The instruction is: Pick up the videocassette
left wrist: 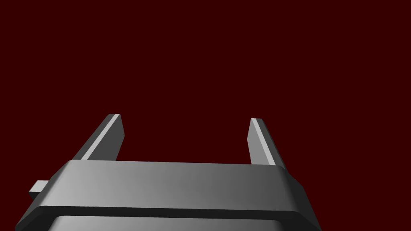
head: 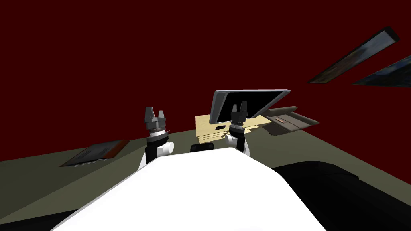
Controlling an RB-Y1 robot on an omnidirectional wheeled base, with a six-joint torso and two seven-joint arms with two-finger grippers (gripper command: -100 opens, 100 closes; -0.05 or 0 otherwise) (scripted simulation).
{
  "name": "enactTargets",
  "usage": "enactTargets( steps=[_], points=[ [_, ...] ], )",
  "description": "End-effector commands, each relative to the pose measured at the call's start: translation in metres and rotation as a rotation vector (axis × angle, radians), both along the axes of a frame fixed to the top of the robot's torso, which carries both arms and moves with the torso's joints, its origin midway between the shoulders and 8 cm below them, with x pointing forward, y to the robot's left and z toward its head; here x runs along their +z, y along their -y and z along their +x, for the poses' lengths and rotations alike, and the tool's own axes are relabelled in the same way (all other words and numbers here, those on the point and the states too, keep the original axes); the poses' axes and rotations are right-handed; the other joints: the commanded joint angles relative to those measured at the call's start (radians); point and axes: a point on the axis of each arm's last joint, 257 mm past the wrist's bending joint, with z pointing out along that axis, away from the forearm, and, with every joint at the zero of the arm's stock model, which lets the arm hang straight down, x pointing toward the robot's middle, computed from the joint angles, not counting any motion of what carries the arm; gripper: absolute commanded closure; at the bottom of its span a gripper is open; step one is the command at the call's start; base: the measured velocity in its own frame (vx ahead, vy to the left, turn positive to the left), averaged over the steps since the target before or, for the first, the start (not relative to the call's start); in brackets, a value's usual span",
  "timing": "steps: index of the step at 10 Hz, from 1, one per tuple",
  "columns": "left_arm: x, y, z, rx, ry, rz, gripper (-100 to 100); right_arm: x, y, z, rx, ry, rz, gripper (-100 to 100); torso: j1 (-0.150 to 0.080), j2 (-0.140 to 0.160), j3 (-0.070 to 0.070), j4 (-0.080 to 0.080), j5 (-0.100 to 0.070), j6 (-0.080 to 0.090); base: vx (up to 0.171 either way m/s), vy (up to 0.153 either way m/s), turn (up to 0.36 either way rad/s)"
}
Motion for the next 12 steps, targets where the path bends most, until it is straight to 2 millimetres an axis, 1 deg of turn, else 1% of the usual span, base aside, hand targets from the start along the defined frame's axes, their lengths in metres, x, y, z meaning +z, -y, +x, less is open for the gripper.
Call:
enactTargets(
  steps=[1, 3, 5, 8, 9, 10, 12],
  points=[
    [0.0, 0.0, 0.0, 0.0, 0.0, 0.0, 0, -0.004, -0.009, 0.005, 0.024, -0.012, -0.036, -100, 0.0, 0.0, 0.0, 0.0, 0.0, 0.0, -0.007, 0.009, 0.047],
    [0.0, 0.0, 0.0, 0.0, 0.0, 0.0, 0, -0.013, -0.026, 0.015, 0.066, -0.034, -0.092, -100, 0.001, 0.001, 0.0, 0.0, 0.0, 0.0, -0.024, 0.031, 0.095],
    [0.0, 0.0, 0.0, 0.0, 0.0, 0.0, 0, -0.028, -0.047, 0.027, 0.114, -0.061, -0.155, -100, 0.003, 0.001, 0.001, 0.0, 0.001, 0.0, -0.028, 0.049, 0.136],
    [0.0, 0.0, 0.0, 0.0, 0.0, 0.0, 0, -0.059, -0.088, 0.044, 0.197, -0.103, -0.274, -100, 0.004, 0.002, 0.001, 0.0, 0.001, 0.0, -0.038, 0.067, 0.18],
    [0.0, 0.0, 0.0, 0.0, 0.0, 0.0, 0, -0.066, -0.104, 0.047, 0.227, -0.106, -0.321, -100, 0.005, 0.002, 0.001, 0.001, 0.001, 0.0, -0.046, 0.098, 0.194],
    [0.0, 0.0, 0.0, 0.0, 0.0, 0.0, 0, -0.073, -0.103, 0.05, 0.227, -0.12, -0.321, -100, 0.006, 0.003, 0.002, 0.001, 0.001, 0.0, -0.034, 0.072, 0.053],
    [0.0, 0.0, 0.0, 0.0, 0.0, 0.0, 0, -0.096, -0.135, 0.056, 0.286, -0.135, -0.426, -100, 0.005, 0.002, 0.001, 0.001, 0.001, 0.0, -0.034, 0.077, 0.205]
  ],
)
